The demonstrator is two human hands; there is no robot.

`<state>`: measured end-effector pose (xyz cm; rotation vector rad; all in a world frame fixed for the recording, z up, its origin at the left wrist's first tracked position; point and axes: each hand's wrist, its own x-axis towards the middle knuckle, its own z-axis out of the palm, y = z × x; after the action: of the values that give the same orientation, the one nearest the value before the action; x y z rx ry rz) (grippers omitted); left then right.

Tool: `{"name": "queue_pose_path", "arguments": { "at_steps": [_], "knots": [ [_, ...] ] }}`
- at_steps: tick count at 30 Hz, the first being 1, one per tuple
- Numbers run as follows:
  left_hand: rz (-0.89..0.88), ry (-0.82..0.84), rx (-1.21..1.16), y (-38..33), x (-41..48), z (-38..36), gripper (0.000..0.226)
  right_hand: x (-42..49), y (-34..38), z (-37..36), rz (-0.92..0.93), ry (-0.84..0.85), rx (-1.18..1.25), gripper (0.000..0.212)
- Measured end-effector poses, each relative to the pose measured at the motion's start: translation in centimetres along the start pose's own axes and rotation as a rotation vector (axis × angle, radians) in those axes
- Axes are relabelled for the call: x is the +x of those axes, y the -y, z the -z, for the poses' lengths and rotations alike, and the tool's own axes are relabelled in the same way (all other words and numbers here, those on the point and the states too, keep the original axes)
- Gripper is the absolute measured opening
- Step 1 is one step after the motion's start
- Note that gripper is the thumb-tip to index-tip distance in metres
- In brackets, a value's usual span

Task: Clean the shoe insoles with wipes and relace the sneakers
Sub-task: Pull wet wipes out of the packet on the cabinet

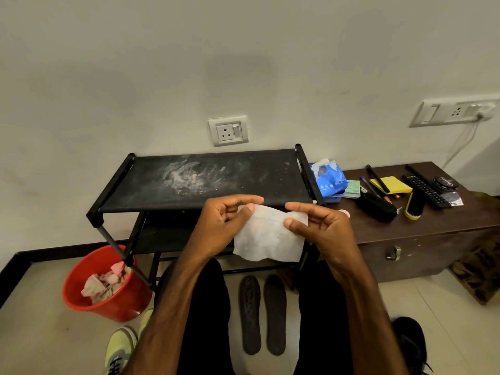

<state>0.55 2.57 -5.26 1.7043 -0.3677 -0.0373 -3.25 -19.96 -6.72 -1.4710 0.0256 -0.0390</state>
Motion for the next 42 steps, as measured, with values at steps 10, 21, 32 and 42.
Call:
{"name": "queue_pose_path", "arguments": {
  "at_steps": [10,21,32,42],
  "knots": [
    [-0.143,-0.048,0.477,0.8,0.3,0.2,0.017,0.7,-0.3,0.4,0.207,-0.03,-0.605,0.017],
    [0.275,0.063,-0.183,-0.2,-0.3,-0.9,0.032,0.2,0.9,-1.6,-0.061,-0.146,-0.028,0.021],
    [0.291,-0.094,-0.136,0.7,0.0,-0.7,0.026,0.0,0.3,-0.7,-0.264,-0.089,0.098,0.022],
    [0.294,0.054,-0.112,0.1,-0.3,-0.4,0.038,-0.2,0.8,0.0,-0.212,-0.09,0.013,0.028]
  ]
}}
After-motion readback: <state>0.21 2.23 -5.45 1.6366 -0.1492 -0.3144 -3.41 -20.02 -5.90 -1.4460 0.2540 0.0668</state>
